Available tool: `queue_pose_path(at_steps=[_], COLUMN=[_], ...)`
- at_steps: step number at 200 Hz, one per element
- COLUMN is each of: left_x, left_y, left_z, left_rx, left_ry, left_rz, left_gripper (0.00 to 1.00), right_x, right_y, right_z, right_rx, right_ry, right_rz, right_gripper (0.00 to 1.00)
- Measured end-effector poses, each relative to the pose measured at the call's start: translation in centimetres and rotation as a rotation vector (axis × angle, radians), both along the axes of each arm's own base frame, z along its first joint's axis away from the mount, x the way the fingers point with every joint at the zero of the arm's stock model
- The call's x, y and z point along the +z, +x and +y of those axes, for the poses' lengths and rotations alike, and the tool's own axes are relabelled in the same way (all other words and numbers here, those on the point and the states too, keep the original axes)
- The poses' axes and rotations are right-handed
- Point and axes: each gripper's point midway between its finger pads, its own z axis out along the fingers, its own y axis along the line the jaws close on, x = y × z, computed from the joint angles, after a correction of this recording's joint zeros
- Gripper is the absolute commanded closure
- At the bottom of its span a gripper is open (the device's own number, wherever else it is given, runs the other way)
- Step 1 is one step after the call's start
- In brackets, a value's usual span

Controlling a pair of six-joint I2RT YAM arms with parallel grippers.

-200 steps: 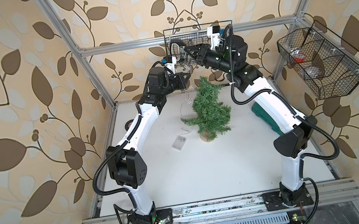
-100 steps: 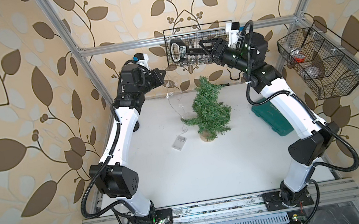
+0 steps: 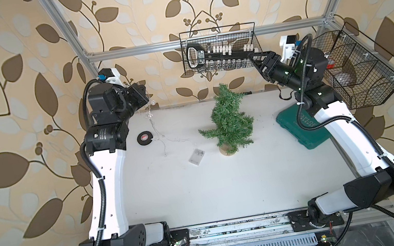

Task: Remove string lights from the small christmas tree
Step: Remove the light string from the Christmas tree, then place the light string at the center of the board.

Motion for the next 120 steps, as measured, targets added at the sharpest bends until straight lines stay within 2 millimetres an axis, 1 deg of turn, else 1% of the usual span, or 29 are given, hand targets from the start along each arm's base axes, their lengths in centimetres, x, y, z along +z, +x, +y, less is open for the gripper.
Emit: queue_pose_path(at_steps=[13,34,76,96,120], left_x=[0.2,-0.9,-4.4,-5.6,-7.3], left_y=[-1.9,-4.2,-6.7,-7.9,-9.9], left_z=[0.0,-0.1,-1.1,-1.8,-2.9], left_rx=[0.001,0.001,-0.046,-0.077,-0.121], left_ry=[-0.004,-0.022,-0.078,-0.118,-0.169], left_rz=[-0.001,0.033,0.153,0.201,0.251], left_gripper=[1.00,1.00,1.00,1.00,1.00], right_x=[-1.0,-2.6,-5.5,-6.9,-8.5], right_y=[-0.5,-1.5,-3.6,-5.0,-7.0], right_z=[-0.2,-0.4,-0.8,-1.2,-1.6], right_rx=[-0.003,-0.003,-0.003,-0.005,-0.006], right_ry=[-0.008,-0.020,-0.048,-0.066,-0.102], right_rz=[0.019,0.055,0.129,0.162,0.186], right_gripper=[0.38,0.38,0.38,0.38,0.38])
